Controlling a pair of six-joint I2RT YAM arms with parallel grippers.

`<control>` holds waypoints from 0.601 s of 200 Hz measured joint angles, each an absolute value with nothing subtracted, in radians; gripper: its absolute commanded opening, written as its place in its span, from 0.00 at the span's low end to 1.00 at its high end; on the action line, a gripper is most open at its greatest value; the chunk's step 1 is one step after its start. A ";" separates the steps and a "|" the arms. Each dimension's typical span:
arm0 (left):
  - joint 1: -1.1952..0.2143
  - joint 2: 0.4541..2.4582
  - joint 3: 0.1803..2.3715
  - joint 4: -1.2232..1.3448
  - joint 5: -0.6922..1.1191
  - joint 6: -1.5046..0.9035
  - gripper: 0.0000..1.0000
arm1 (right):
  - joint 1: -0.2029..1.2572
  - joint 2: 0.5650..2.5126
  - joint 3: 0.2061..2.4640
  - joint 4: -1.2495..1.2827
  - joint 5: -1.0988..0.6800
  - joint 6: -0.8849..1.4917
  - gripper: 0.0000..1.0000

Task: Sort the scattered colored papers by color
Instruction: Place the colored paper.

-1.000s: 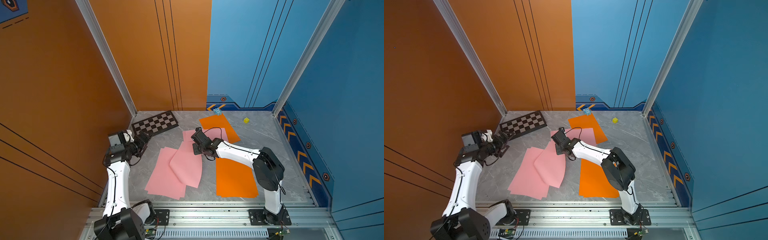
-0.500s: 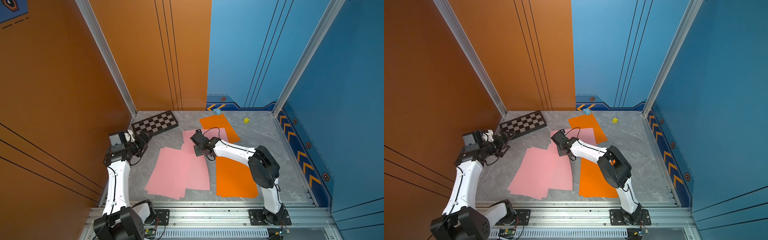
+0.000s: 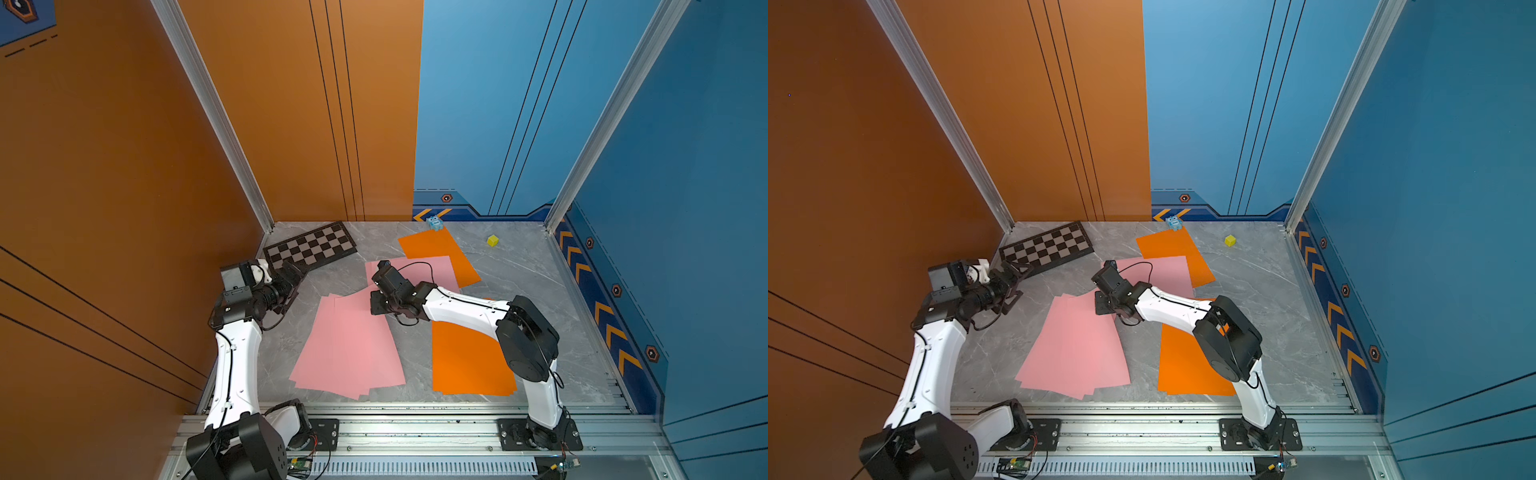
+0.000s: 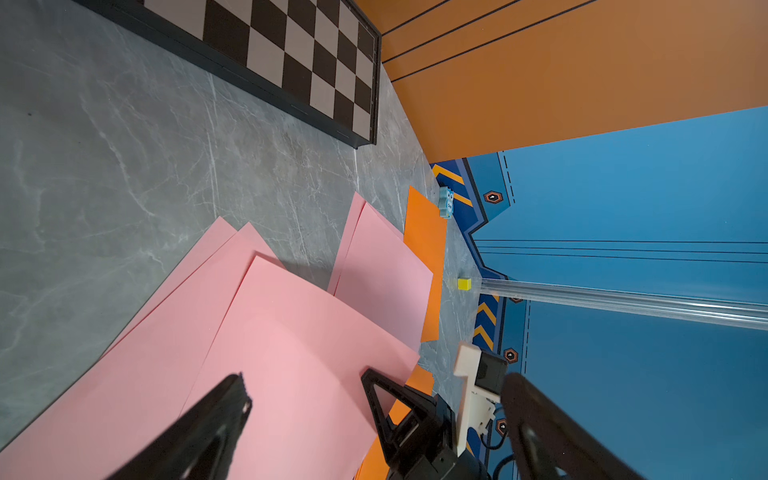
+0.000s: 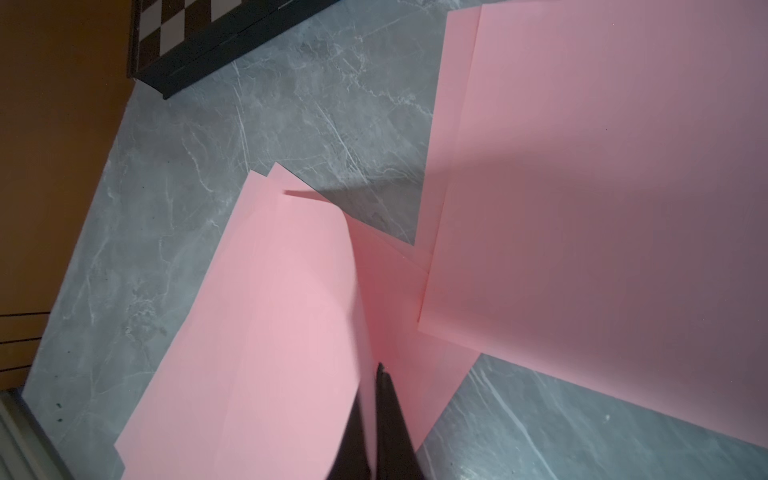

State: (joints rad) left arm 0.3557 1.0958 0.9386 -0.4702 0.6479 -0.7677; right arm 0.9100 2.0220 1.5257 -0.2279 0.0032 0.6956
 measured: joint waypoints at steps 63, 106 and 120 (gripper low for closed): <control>0.352 1.097 0.936 -0.469 0.648 -0.767 0.98 | 0.903 2.137 1.565 -0.106 -0.066 0.840 0.00; 0.352 1.104 0.936 -0.469 0.648 -0.764 0.98 | 0.909 2.180 1.565 -0.102 -0.084 0.892 0.00; 0.350 1.110 0.936 -0.469 0.648 -0.764 0.98 | 0.911 2.181 1.565 -0.097 -0.084 0.900 0.00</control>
State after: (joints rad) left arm 0.3504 1.1099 0.9356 -0.4694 0.6479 -0.7643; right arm 0.9108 2.1807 1.5646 -0.0967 -0.0841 0.8997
